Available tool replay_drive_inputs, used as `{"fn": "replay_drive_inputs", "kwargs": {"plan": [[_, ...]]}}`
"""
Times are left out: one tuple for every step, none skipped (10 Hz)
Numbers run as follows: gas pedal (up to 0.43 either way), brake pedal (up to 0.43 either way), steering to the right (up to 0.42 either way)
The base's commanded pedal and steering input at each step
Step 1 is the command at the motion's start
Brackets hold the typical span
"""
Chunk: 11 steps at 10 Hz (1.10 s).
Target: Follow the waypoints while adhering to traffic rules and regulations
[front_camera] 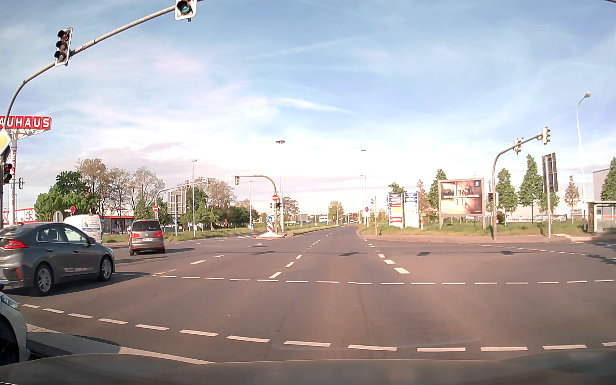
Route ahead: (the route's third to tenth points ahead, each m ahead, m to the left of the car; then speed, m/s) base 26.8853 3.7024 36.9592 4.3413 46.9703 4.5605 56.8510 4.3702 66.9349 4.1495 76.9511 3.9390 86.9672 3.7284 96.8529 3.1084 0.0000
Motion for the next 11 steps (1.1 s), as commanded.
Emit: {"fn": "replay_drive_inputs", "kwargs": {"plan": [[0.0,0.293,-0.005],[0.0,0.293,-0.005],[0.0,0.293,-0.006],[0.0,0.293,-0.006],[0.0,0.293,-0.005],[0.0,0.293,-0.005],[0.0,0.293,-0.005],[0.0,0.293,-0.006],[0.0,0.293,-0.006],[0.0,0.293,-0.005],[0.0,0.293,-0.005]]}}
